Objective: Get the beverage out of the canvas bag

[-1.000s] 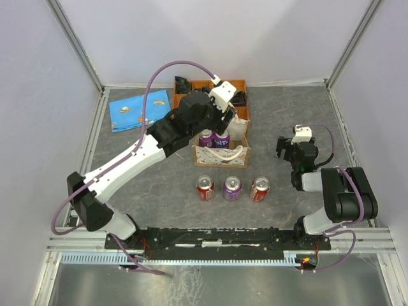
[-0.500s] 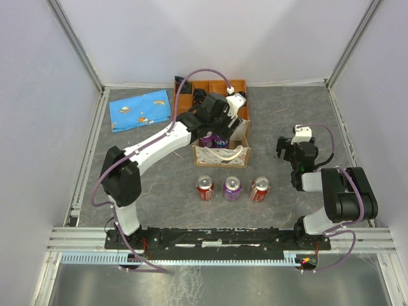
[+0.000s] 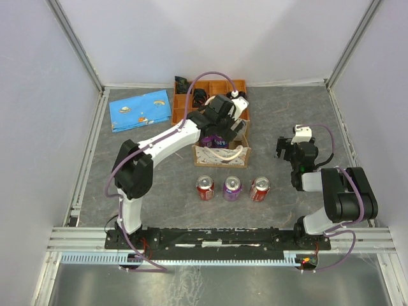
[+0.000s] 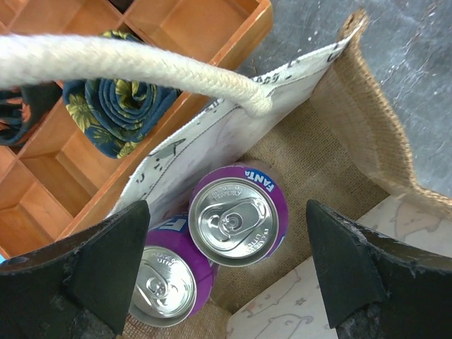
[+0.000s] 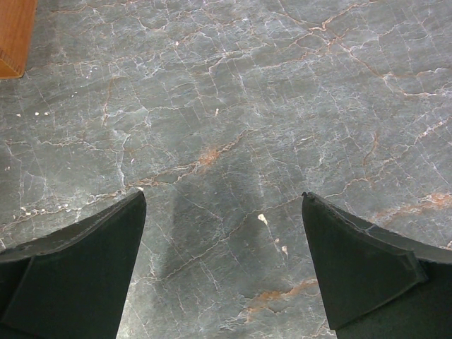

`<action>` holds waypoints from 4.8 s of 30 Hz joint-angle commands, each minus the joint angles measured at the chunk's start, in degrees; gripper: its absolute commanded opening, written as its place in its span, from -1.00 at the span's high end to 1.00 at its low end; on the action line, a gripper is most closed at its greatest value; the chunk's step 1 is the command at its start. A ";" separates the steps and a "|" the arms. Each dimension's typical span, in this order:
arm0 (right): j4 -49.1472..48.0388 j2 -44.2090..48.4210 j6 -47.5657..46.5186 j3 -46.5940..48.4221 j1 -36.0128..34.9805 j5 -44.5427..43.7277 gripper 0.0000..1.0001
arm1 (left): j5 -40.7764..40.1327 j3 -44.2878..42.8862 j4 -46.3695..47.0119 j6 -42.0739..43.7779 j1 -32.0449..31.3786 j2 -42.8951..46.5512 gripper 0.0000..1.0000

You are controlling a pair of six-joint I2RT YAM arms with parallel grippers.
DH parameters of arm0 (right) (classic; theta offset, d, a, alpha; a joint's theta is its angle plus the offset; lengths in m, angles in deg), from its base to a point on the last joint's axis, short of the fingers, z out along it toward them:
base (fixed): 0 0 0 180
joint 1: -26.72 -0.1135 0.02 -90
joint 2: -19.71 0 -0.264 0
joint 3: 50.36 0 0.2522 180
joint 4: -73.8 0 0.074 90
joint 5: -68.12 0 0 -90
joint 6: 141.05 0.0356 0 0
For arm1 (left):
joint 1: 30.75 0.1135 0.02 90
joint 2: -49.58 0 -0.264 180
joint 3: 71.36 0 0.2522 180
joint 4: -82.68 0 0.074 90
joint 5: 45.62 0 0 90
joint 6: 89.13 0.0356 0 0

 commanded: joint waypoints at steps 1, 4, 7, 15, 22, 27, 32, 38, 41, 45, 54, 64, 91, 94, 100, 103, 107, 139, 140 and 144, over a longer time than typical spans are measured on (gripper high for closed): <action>-1.22 0.21 -0.55 1.65 -0.16 -0.36 -0.99 | -1.03 -2.15 0.47 1.48 0.10 -1.26 -0.93; -1.23 0.24 -0.55 1.65 -0.21 -0.36 -0.99 | -1.48 -2.17 0.48 1.58 0.24 -1.99 -0.93; -1.22 0.25 -0.55 1.65 -0.21 -0.36 -0.99 | -1.51 -2.11 0.47 1.52 0.37 -2.51 -0.93; -1.19 0.17 -0.55 1.65 -0.21 -0.36 -0.99 | -1.43 -2.26 0.48 1.45 0.80 -4.79 -0.92; -1.18 0.20 -0.52 1.61 -0.21 -0.36 -0.99 | -0.62 -2.19 1.08 1.50 0.99 -6.19 -0.88; -1.21 0.24 -0.55 1.65 -0.23 -0.36 -0.99 | -0.47 -1.77 1.94 1.13 0.99 -6.76 -0.75; -1.21 0.21 -0.54 1.65 -0.20 -0.36 -0.99 | -0.54 -1.42 2.93 0.66 0.99 -6.92 0.35; -1.17 0.22 -0.54 1.65 -0.20 -0.36 -0.99 | -1.39 -2.65 0.78 0.49 0.99 -6.88 0.92; -1.19 0.18 -0.56 1.65 -0.20 -0.36 -0.99 | -1.90 -2.74 0.65 0.81 1.03 -4.33 0.94; -1.26 0.17 -0.58 1.62 -0.21 -0.41 -0.99 | -3.36 -3.19 0.65 2.07 0.95 0.28 0.95; -1.19 0.18 -0.55 1.64 -0.21 -0.41 -0.99 | -5.45 -4.08 0.57 3.61 -0.56 11.08 0.94; -1.20 0.25 -0.54 1.65 -0.21 -0.36 -0.99 | -10.37 -3.32 -3.59 1.70 -2.53 21.65 0.95; -1.14 0.18 -0.54 1.59 -0.19 -0.37 -0.99 | -26.62 35.97 -11.88 -22.87 -7.05 47.37 0.95; -1.15 0.23 -0.54 1.65 -0.21 -0.39 -0.99 | -24.50 40.48 -9.77 -25.22 -7.42 48.59 0.95; -1.14 0.23 -0.55 1.63 -0.20 -0.36 -0.99 | -19.76 48.07 -4.34 -29.23 -7.75 50.93 0.94; -1.16 0.22 -0.54 1.65 -0.17 -0.40 -0.99 | -17.74 49.46 -3.87 -30.62 -7.87 50.12 0.95; -1.17 0.23 -0.54 1.64 -0.21 -0.36 -0.99 | -16.45 51.23 -2.67 -31.87 -8.70 49.18 0.94; -1.17 0.20 -0.54 1.65 -0.21 -0.36 -0.99 | -30.79 42.32 -8.08 -33.95 -14.27 47.84 -0.99; -1.15 0.21 -0.54 1.65 -0.22 -0.36 -0.99 | -31.64 41.26 -7.03 -32.38 -14.38 47.96 -0.99; -1.27 0.23 -0.52 1.65 -0.21 -0.38 -0.99 | -35.19 36.23 -2.32 -24.08 -14.34 45.80 -0.99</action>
